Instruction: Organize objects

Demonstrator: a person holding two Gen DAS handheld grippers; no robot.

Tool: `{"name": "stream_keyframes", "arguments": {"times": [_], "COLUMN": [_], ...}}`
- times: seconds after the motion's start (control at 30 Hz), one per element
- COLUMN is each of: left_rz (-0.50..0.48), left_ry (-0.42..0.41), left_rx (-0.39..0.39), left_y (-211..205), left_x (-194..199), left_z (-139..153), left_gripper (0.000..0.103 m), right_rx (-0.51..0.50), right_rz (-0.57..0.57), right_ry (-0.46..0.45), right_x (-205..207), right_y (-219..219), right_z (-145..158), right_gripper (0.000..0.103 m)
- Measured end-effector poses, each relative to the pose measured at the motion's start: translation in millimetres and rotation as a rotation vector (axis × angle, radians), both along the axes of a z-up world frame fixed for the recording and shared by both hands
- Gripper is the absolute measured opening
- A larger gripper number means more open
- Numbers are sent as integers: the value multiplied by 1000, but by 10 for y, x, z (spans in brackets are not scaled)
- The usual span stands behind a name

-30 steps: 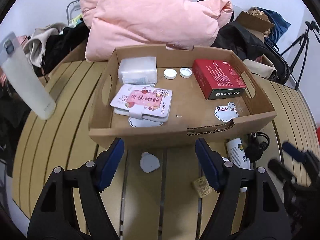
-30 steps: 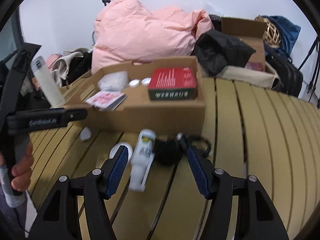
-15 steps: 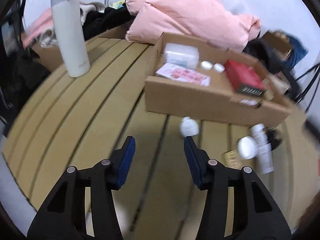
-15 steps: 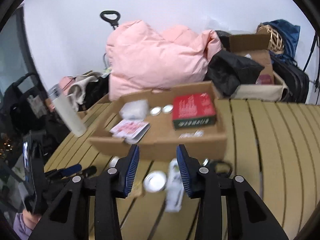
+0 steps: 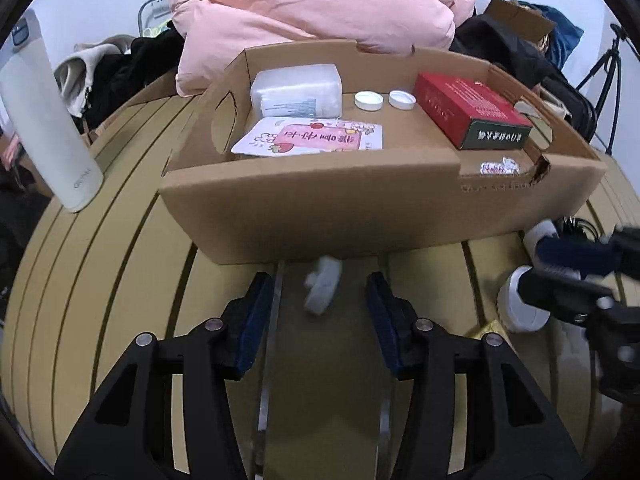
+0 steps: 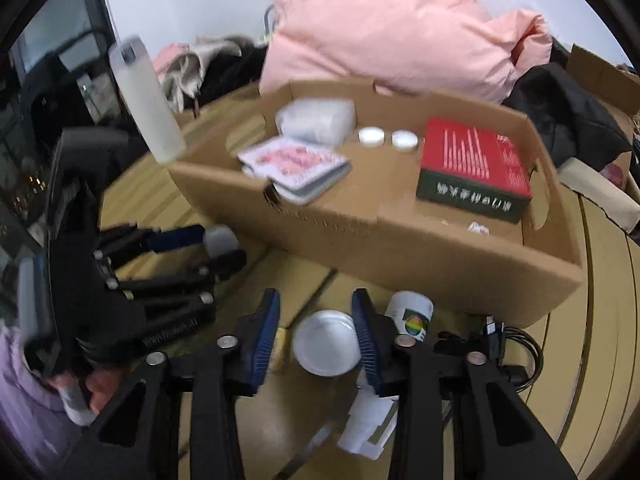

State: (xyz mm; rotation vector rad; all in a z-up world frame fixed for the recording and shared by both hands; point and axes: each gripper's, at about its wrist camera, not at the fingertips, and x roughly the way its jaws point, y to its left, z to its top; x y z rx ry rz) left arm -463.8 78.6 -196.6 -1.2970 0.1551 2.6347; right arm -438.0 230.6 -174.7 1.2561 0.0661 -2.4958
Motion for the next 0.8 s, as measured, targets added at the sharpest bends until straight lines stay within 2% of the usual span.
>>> {"name": "stream_keyframes", "arguments": {"times": [0.07,0.1,0.13,0.2,0.3,0.37,0.5,0.63,0.8], "left_rz": [-11,-17,-33,-52,-66,-67,-66,-55,-34], "left_ry": [6,13,16,4,8,9,27,28,35], "left_rx": [13,7,4,10,7,22,79,111,162], "left_y": [6,13,23,29,50,26,-84,-185,-307], "left_x": [10,28,53,95,122,133,167,160,161], "left_z": [-10,-6,0,15,13,23,116,169,243], "left_gripper": [39,24,14,13,13,9,9,9,9], "right_rx": [21,34,57,100,69,62,35,7,43], "right_rz": [10,29,36,30,-8,-8,-16,-40,-46], "right_ry": [-6,-14,-13,-28,-48,-44,-34,32,40], "right_x": [-3,5,21,22,-24,-16,11,51,8], "right_y": [-3,-11,-13,0,47,51,95,187,210], "right_z": [-39,-77,-104,-176,-192,-183,-122,3,-113], "right_gripper": [28,26,22,14,3,2,1,1,2]}}
